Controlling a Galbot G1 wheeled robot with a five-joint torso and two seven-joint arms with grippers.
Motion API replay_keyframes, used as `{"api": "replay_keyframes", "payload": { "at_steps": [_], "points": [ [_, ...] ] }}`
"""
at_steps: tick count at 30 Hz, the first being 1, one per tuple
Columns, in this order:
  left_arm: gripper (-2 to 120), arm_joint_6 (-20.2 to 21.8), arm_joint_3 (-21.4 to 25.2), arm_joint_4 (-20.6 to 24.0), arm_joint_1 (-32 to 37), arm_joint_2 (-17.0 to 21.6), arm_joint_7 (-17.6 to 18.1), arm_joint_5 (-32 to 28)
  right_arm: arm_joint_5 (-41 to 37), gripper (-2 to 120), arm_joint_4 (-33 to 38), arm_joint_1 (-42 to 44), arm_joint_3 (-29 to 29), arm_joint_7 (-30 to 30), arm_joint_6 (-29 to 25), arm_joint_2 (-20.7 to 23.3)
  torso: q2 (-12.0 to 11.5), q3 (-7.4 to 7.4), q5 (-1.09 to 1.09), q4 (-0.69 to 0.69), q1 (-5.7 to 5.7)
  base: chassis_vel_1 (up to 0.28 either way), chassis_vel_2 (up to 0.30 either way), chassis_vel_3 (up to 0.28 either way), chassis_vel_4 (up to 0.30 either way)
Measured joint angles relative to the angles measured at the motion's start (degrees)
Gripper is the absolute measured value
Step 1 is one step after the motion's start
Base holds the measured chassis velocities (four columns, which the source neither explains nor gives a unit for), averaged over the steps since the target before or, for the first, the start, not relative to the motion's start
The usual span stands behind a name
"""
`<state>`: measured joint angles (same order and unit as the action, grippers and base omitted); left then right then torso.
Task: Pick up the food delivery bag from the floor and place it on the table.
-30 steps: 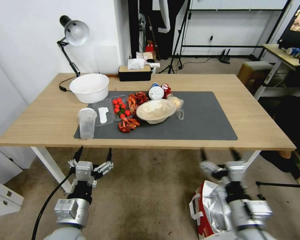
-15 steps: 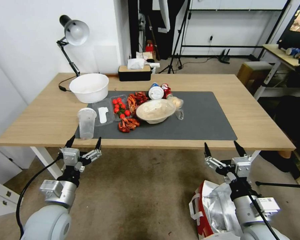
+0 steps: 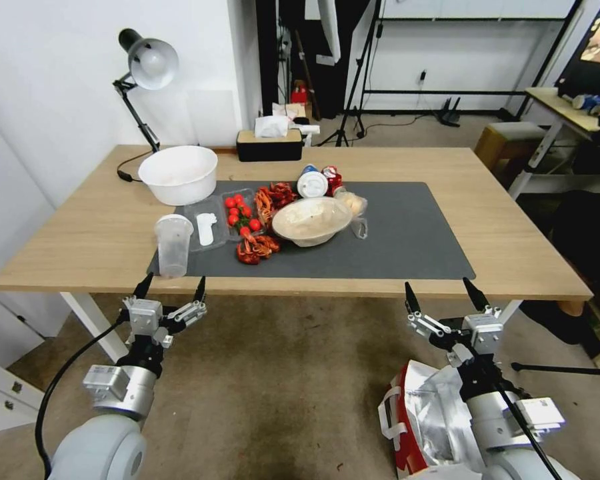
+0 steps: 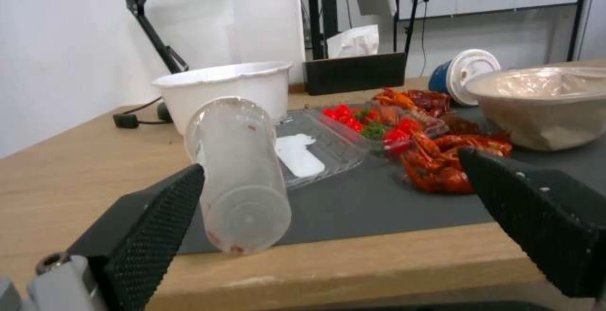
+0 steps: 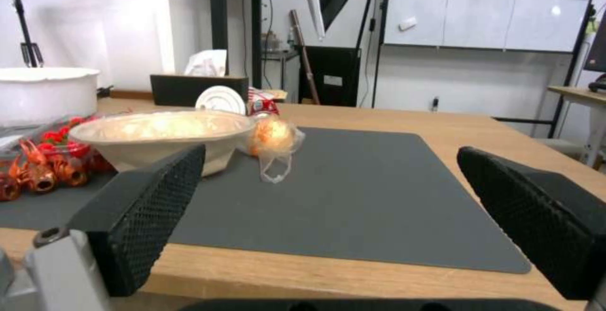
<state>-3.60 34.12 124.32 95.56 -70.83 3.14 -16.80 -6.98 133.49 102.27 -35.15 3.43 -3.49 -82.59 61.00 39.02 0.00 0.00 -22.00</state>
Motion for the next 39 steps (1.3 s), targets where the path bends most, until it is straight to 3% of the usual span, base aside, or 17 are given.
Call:
{"api": "replay_keyframes", "payload": {
  "at_steps": [39],
  "points": [
    [100, -1.3, -1.0, 1.9, 1.6, -0.4, 0.8, 1.6, 0.4, 100, 0.5, 0.1, 0.6, -1.4, 0.5, -1.0, -11.3, -6.42, -0.01, 0.0, 4.87, 0.0, 0.0, 0.0, 0.0]
  ]
}}
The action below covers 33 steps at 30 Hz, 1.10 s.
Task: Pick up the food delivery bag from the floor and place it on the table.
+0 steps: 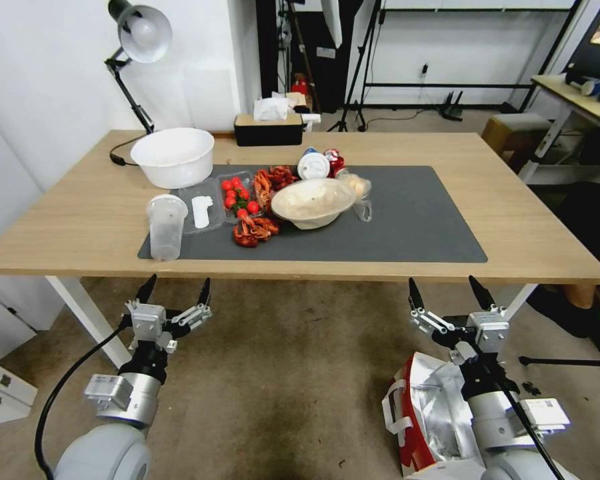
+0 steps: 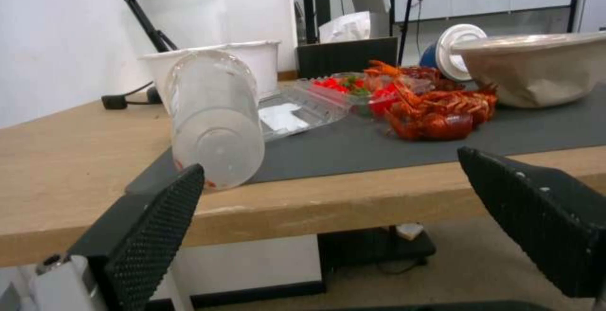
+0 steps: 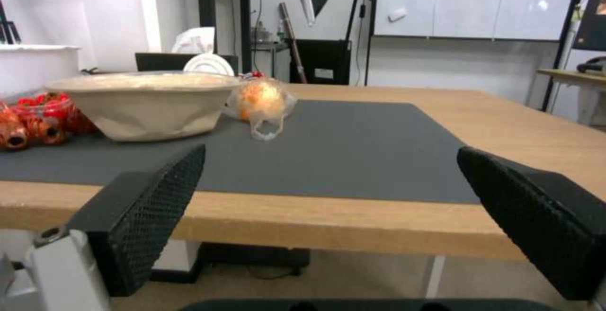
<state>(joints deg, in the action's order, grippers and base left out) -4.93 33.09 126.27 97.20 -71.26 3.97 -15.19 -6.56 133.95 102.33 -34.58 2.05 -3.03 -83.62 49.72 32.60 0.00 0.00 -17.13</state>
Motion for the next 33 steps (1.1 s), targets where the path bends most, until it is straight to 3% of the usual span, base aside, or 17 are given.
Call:
{"api": "replay_keyframes", "payload": {
  "at_steps": [33],
  "points": [
    [100, -1.5, -0.1, -1.1, 0.7, -0.6, 0.3, 2.4, -2.0, 100, -1.8, -0.8, -0.3, 1.1, -1.5, 0.0, -8.1, -4.65, 0.0, 0.0, 3.41, 0.0, 0.0, 0.0, 0.0]
  ]
}}
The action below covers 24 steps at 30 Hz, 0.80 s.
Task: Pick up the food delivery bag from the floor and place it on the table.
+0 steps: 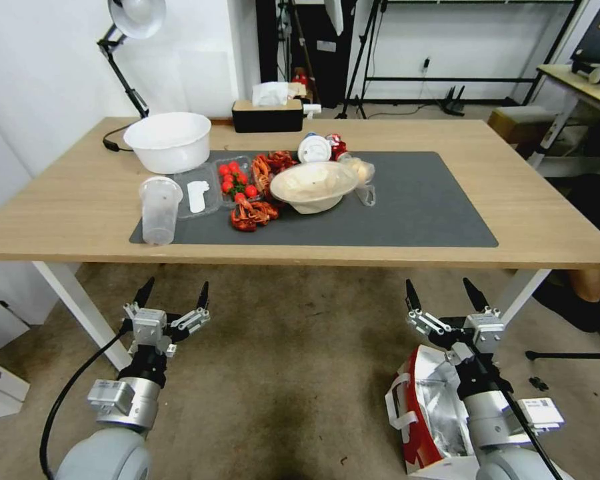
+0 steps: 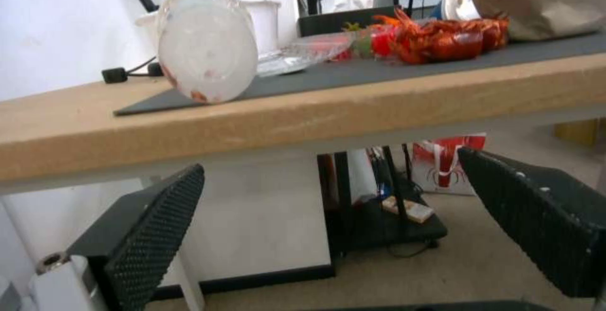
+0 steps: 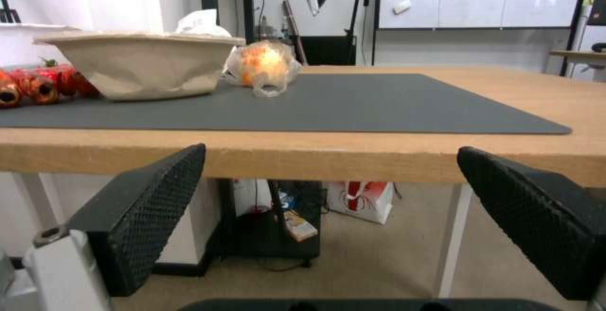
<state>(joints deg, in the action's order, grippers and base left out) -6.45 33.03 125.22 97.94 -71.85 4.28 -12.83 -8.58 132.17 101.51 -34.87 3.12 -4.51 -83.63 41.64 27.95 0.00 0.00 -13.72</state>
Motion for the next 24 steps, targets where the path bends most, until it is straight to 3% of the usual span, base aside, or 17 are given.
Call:
{"api": "replay_keyframes", "payload": {
  "at_steps": [24],
  "points": [
    [100, -0.4, -0.1, -0.3, 0.2, -0.3, -0.1, -0.7, 0.4, 100, -0.6, -0.2, -0.2, -0.2, -0.8, -0.9, -5.9, -3.56, 0.0, 0.0, 2.33, 0.0, 0.0, 0.0, 0.0]
  ]
}}
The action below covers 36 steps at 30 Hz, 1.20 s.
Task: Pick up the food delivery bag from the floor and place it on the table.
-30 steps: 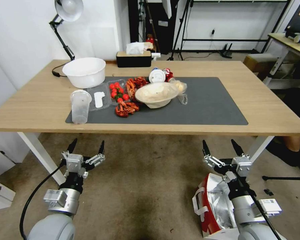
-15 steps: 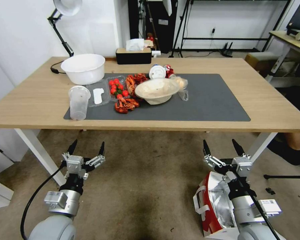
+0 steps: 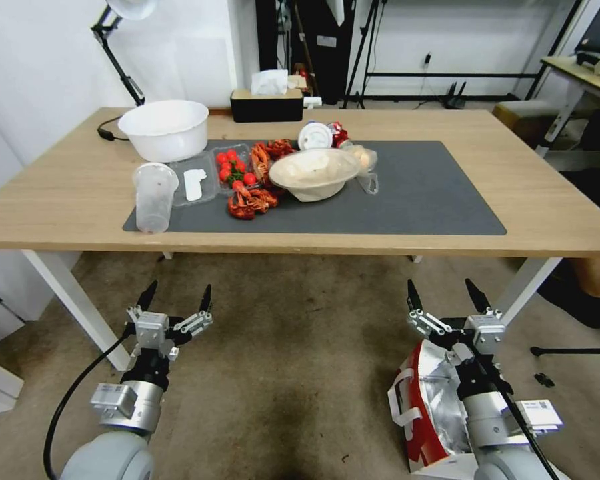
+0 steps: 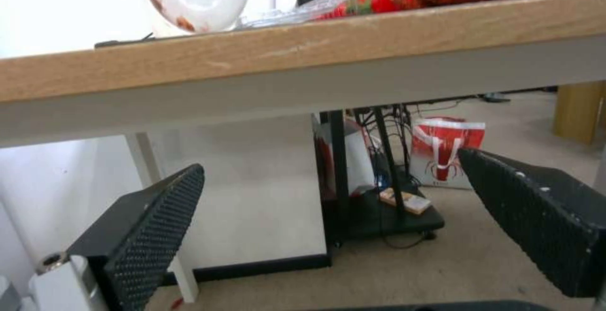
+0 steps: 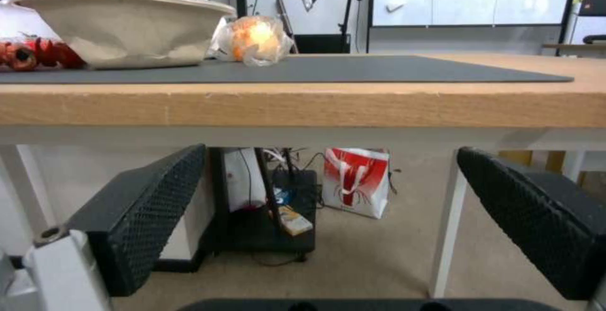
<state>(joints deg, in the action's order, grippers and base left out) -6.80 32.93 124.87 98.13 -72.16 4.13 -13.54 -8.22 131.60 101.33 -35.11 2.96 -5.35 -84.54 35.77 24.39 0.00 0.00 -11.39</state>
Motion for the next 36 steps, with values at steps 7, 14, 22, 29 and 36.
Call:
{"api": "replay_keyframes", "payload": {
  "at_steps": [7, 14, 22, 29, 36],
  "points": [
    [100, 0.0, -0.3, 0.0, 0.2, -0.2, -0.1, 0.1, -1.2, 100, 0.0, -1.0, -0.7, 0.1, 0.3, -0.3, -1.8, -1.12, 0.0, 0.0, 0.71, 0.0, 0.0, 0.0, 0.0],
    [100, 0.0, -0.2, 0.0, 0.3, -0.2, -0.1, 0.2, -2.2, 100, 0.1, -1.0, -1.4, 0.1, 0.5, -0.2, -3.5, -2.16, 0.0, 0.0, 1.33, 0.0, 0.0, 0.0, 0.0],
    [100, 0.0, 0.1, 0.0, 0.2, -0.4, -0.2, 0.0, -2.2, 100, 0.3, -0.7, -1.3, 0.1, 0.4, -0.2, -5.3, -3.24, 0.0, 0.01, 2.06, 0.0, 0.0, 0.0, 0.0],
    [100, 0.0, 0.2, 0.2, 0.4, -0.5, -0.2, 0.1, -2.1, 100, 0.6, -0.7, -1.1, 0.1, 0.4, -0.5, -7.0, -4.29, 0.0, 0.0, 2.72, 0.0, 0.0, 0.0, 0.0],
    [100, -0.2, 0.2, 0.2, 0.4, -0.5, -0.2, 0.2, -2.1, 100, 1.0, -0.5, -1.1, 0.0, 0.3, -0.7, -8.8, -5.5, 0.0, 0.0, 3.35, 0.0, 0.0, 0.0, 0.0]
  ]
}}
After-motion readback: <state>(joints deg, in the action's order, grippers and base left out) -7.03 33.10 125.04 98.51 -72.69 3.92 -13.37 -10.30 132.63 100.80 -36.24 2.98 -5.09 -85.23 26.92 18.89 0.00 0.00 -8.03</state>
